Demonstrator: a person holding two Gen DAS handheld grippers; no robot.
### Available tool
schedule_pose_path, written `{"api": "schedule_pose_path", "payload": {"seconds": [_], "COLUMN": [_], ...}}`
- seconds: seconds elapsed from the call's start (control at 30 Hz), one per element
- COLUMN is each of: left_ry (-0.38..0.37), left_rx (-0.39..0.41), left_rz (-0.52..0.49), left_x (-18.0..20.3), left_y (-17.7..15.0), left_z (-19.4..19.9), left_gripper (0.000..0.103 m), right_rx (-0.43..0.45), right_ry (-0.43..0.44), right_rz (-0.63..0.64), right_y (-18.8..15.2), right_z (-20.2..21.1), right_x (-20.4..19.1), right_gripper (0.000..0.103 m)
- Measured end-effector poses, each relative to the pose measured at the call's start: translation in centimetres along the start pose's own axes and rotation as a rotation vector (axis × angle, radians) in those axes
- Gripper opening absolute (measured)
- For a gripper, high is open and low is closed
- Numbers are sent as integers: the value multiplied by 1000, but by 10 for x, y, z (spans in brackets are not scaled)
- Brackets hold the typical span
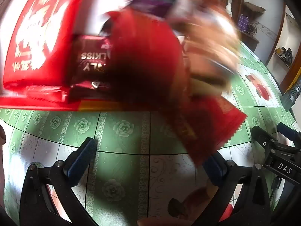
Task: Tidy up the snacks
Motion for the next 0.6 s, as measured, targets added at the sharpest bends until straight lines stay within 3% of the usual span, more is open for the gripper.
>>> {"api": "schedule_pose_path", "payload": {"seconds": [0.6], "left_ry": [0], "left_rx": [1], "left_rz": [-1], "left_x": [2], "left_y": [1], "left_z": [1], "left_gripper": [103], "right_rx": [1], "right_ry": [0], "right_rz": [-1], "right_y": [1], "right_z": [0], "right_x": [-1], "right_gripper": [103]}}
Point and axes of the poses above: each gripper's, at about its wrist camera, not at the fingertips, and z roughly against the way its jaws point, x to its right, y to its top, the point moved 5 cm from there along -z, roughly the way its jaws point, and after that the axes turned 13 degrees about x, right-handed, at the moved point
